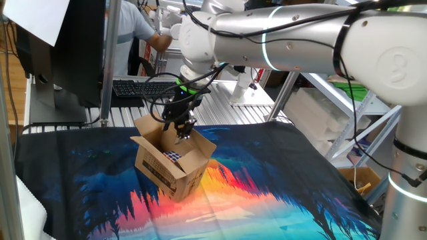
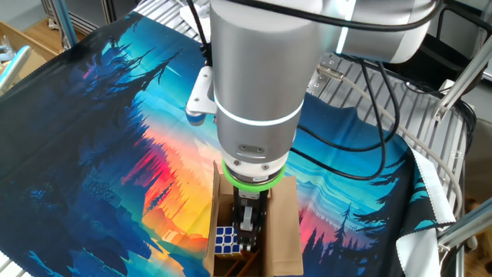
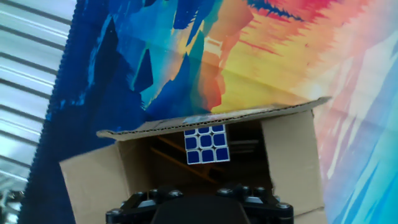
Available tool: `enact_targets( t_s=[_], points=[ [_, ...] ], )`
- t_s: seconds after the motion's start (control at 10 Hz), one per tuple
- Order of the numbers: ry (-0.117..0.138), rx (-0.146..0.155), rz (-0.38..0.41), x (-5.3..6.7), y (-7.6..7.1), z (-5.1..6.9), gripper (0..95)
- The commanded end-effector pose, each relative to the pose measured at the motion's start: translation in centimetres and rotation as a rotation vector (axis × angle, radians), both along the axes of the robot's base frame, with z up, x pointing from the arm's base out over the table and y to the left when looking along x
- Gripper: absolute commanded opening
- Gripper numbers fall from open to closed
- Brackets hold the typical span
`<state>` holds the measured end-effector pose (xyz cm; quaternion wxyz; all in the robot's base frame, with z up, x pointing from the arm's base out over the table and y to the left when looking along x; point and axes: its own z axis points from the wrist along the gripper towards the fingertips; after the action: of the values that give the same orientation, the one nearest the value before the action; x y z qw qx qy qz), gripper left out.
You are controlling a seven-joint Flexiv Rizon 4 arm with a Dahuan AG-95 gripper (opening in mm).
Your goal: Cover the box
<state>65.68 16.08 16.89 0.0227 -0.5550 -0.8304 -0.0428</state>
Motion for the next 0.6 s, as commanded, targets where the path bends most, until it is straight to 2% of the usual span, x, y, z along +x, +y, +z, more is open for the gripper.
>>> enact_targets(
  t_s=[0.1,0.5,0.6],
  points=[
    [0.003,-0.007,0.077,0.30,0.07,-0.05,57.0],
    [-0.017,-0.005,0.190,0.30,0.07,-0.05,57.0],
    [-0.015,-0.028,0.182,0.30,0.07,-0.05,57.0]
  ],
)
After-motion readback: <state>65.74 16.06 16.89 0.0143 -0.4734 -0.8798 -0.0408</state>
